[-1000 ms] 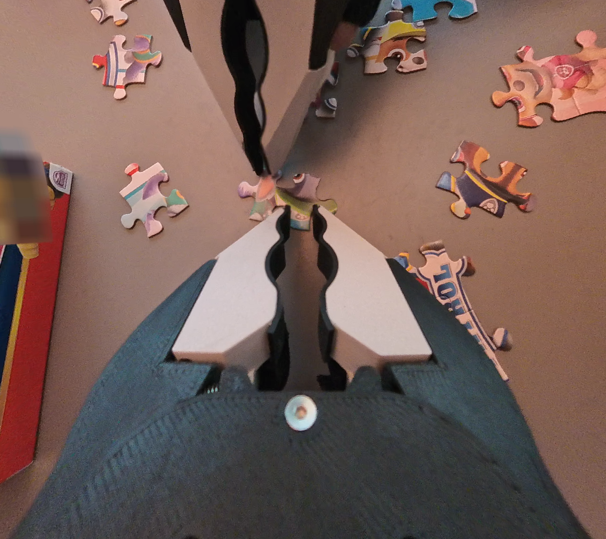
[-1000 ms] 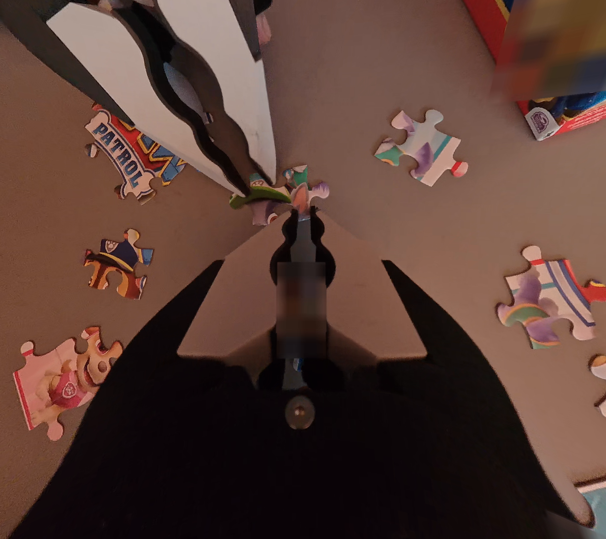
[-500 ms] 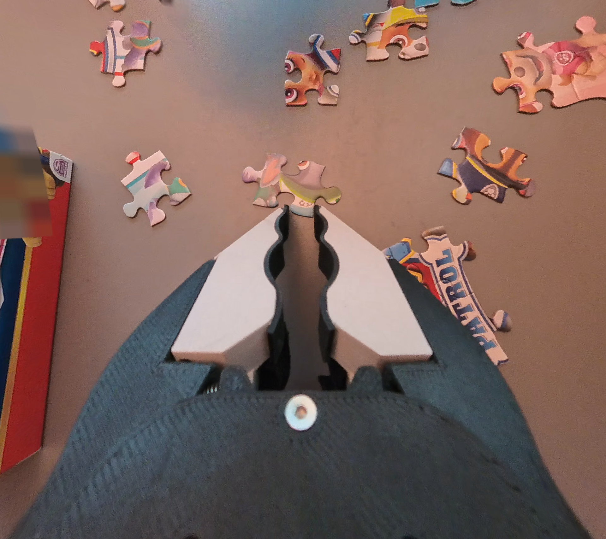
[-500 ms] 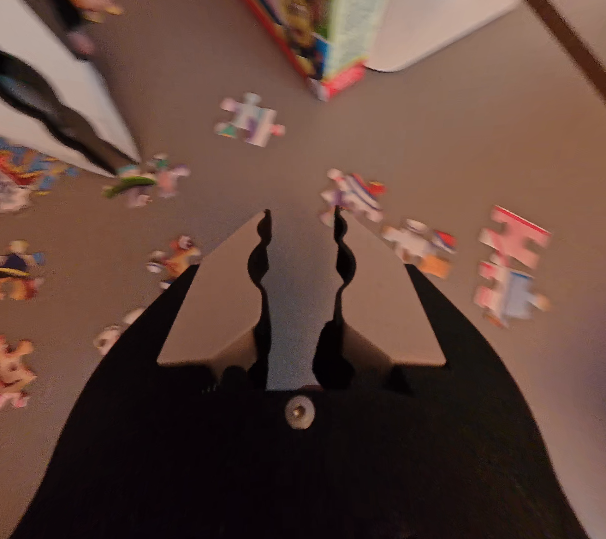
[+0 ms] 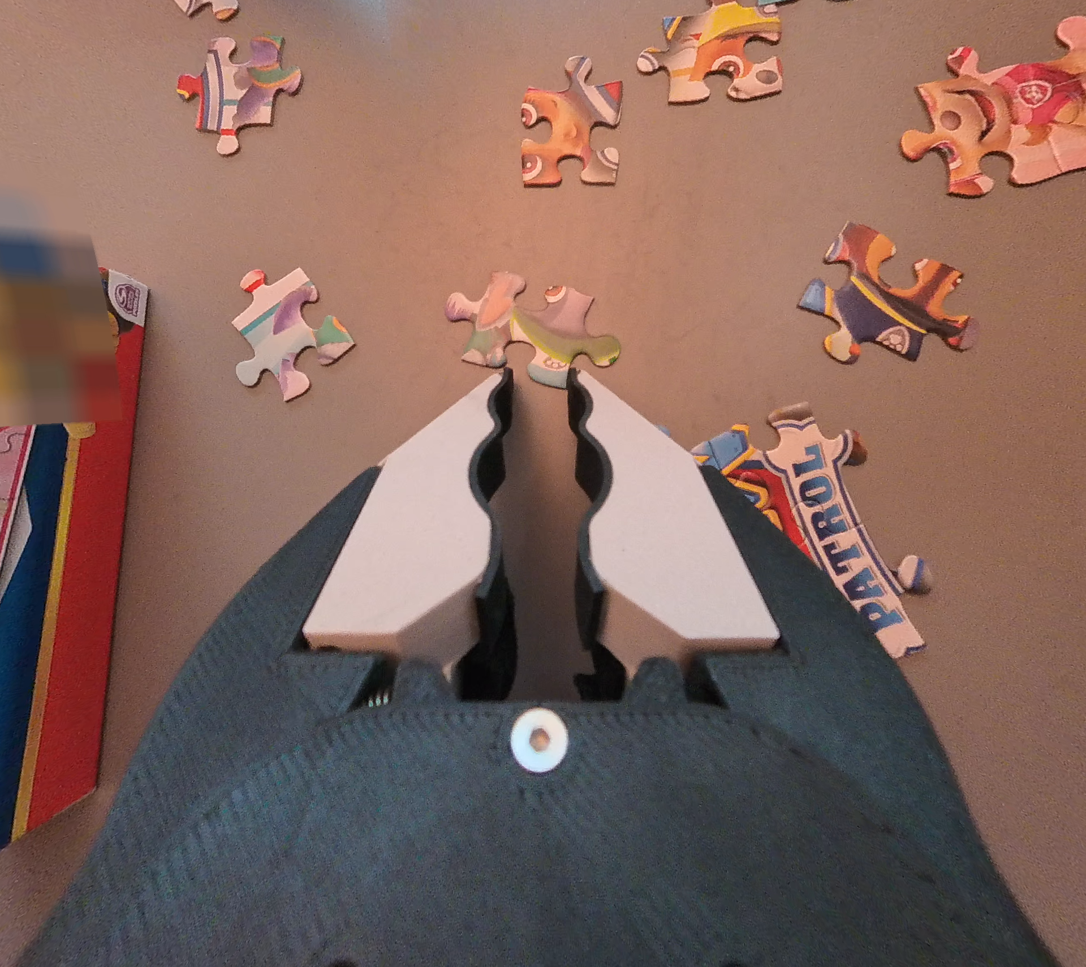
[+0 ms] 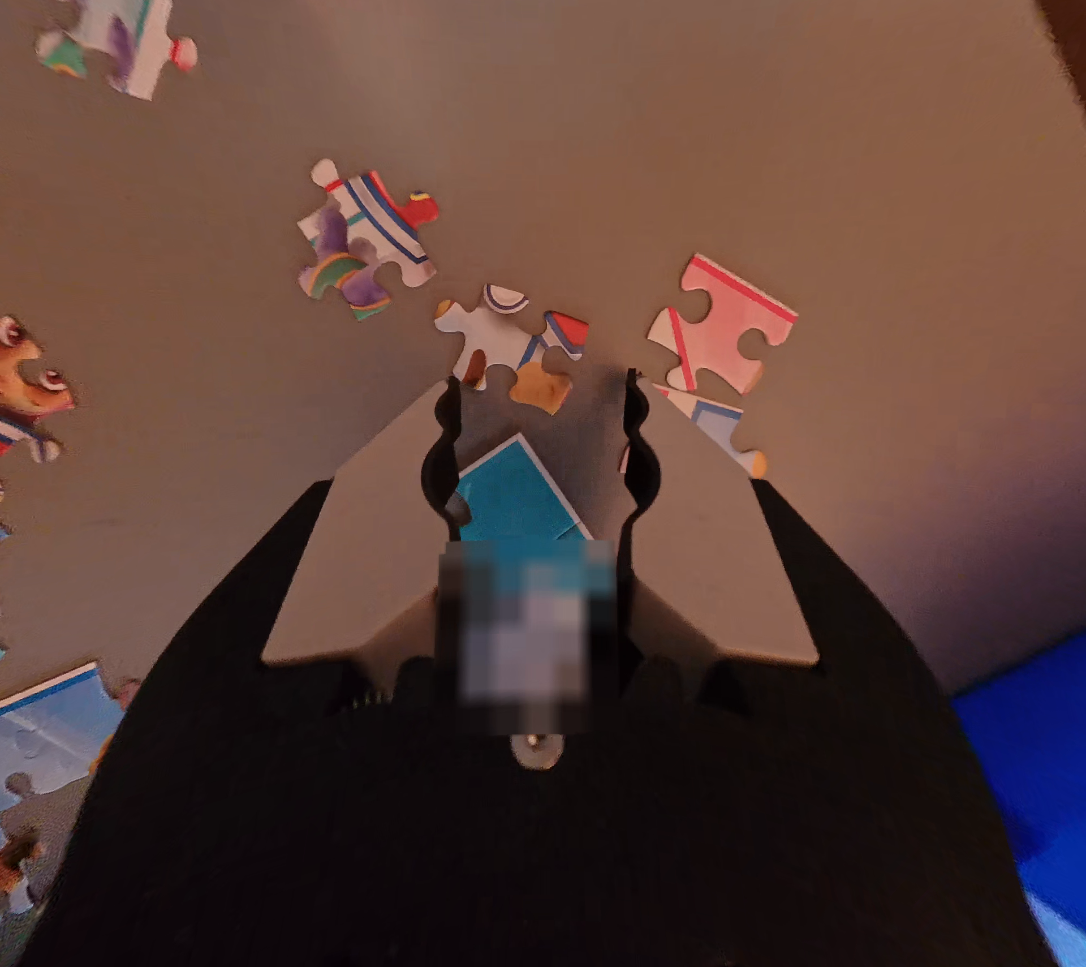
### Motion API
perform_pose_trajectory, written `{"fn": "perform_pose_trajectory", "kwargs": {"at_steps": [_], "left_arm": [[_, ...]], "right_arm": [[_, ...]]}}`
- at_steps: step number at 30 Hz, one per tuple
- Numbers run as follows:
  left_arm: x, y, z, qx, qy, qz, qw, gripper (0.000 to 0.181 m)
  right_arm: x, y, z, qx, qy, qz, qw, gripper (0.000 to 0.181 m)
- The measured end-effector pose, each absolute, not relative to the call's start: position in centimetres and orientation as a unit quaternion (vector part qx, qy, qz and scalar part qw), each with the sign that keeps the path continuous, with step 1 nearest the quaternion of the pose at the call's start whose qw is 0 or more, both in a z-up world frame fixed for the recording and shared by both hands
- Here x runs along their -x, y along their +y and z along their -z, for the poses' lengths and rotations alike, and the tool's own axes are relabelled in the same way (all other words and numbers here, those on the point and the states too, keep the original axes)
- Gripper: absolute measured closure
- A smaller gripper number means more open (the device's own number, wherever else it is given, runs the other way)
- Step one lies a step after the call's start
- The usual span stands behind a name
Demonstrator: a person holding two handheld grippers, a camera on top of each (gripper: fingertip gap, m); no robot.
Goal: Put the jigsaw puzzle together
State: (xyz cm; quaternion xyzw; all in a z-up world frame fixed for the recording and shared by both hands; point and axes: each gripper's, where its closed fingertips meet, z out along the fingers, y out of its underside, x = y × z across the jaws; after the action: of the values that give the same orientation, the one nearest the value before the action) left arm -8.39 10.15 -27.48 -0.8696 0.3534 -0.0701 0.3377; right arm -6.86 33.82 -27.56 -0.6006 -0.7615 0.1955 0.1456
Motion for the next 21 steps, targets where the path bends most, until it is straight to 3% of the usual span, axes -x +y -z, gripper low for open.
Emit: {"fn": "perform_pose_trajectory", "kwargs": {"at_steps": [16,18,21], "left_arm": [[8.4,10.2,27.5,0.87,0.355,0.068,0.336,0.164],[8.4,10.2,27.5,0.87,0.355,0.069,0.336,0.164],[8.4,10.2,27.5,0.87,0.353,0.071,0.337,0.163]], "right_arm": [[4.9,25.7,27.6,0.512,-0.826,-0.218,0.089,0.148],[4.1,24.6,27.4,0.491,-0.844,-0.202,0.079,0.121],[5.1,27.1,25.3,0.523,-0.815,-0.224,0.112,0.121]]}}
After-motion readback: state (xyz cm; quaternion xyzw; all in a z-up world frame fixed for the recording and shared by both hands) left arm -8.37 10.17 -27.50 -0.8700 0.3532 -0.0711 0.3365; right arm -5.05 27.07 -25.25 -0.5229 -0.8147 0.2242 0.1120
